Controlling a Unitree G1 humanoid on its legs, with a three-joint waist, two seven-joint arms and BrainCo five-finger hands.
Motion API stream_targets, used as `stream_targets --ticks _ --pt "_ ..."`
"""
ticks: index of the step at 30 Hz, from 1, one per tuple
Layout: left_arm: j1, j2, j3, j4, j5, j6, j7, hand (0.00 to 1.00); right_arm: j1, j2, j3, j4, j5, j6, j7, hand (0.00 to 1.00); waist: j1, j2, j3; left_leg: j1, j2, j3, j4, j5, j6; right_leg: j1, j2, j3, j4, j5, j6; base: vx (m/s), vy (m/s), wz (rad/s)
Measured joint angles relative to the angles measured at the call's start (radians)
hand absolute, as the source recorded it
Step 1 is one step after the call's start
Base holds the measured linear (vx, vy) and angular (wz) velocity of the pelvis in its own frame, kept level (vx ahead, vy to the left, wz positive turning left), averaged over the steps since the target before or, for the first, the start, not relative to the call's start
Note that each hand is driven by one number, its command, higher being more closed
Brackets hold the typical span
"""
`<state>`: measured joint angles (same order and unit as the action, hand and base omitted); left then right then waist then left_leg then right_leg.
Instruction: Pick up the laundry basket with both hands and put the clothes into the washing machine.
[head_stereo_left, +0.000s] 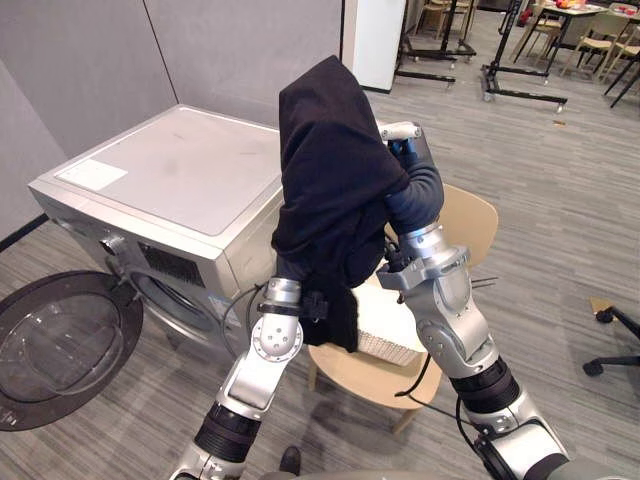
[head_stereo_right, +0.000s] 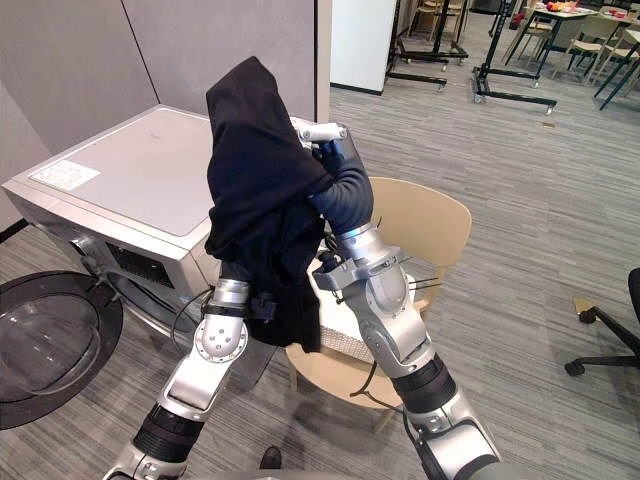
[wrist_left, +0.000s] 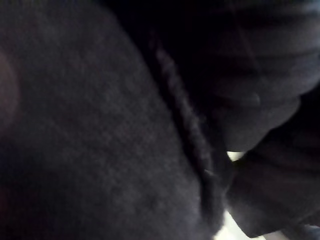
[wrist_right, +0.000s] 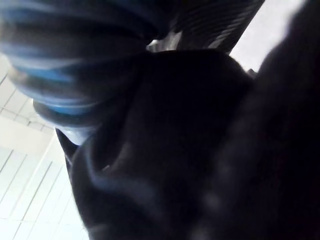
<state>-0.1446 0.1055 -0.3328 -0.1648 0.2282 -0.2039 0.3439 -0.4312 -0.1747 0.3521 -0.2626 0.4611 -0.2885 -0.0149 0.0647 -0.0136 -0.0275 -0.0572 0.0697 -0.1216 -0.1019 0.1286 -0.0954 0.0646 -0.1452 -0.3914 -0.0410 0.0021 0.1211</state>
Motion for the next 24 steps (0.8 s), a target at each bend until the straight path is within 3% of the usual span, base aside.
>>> stream_targets --ticks 7,12,16,24 --pt "0.132 -0.003 0.091 -0.069 -0.025 -0.006 0.008 1.00 0.170 -0.040 -0.182 -0.075 -0.173 0.000 -0.014 0.00 -0.002 -0.001 0.000 -0.001 0.002 0.017 0.002 -0.004 -0.002 -0.009 0.000 0.014 0.000 0.000 0.000 0.01 -0.008 -0.05" --pt "0.219 -0.006 0.155 -0.100 -0.064 -0.019 0.008 1.00 0.311 -0.038 -0.365 -0.089 -0.322 -0.014 -0.093 0.00 -0.026 -0.001 0.000 -0.003 0.006 0.041 0.004 -0.011 -0.002 -0.020 0.001 0.039 0.001 0.001 -0.001 0.01 -0.010 -0.13" --pt "0.284 -0.023 0.203 -0.125 -0.093 -0.020 0.008 1.00 0.463 -0.002 -0.459 -0.083 -0.361 -0.013 -0.120 0.00 -0.043 0.000 -0.001 -0.004 0.007 0.044 0.004 -0.017 -0.003 -0.030 0.002 0.043 0.001 0.004 -0.006 0.02 -0.012 -0.06" --pt "0.414 -0.056 0.237 -0.131 -0.157 -0.036 -0.028 1.00 0.695 0.110 -0.541 0.221 -0.433 0.037 -0.117 0.00 -0.054 0.003 0.000 -0.010 0.009 0.049 0.005 -0.025 -0.003 -0.036 0.003 0.050 0.001 0.002 -0.006 0.02 -0.007 -0.03"
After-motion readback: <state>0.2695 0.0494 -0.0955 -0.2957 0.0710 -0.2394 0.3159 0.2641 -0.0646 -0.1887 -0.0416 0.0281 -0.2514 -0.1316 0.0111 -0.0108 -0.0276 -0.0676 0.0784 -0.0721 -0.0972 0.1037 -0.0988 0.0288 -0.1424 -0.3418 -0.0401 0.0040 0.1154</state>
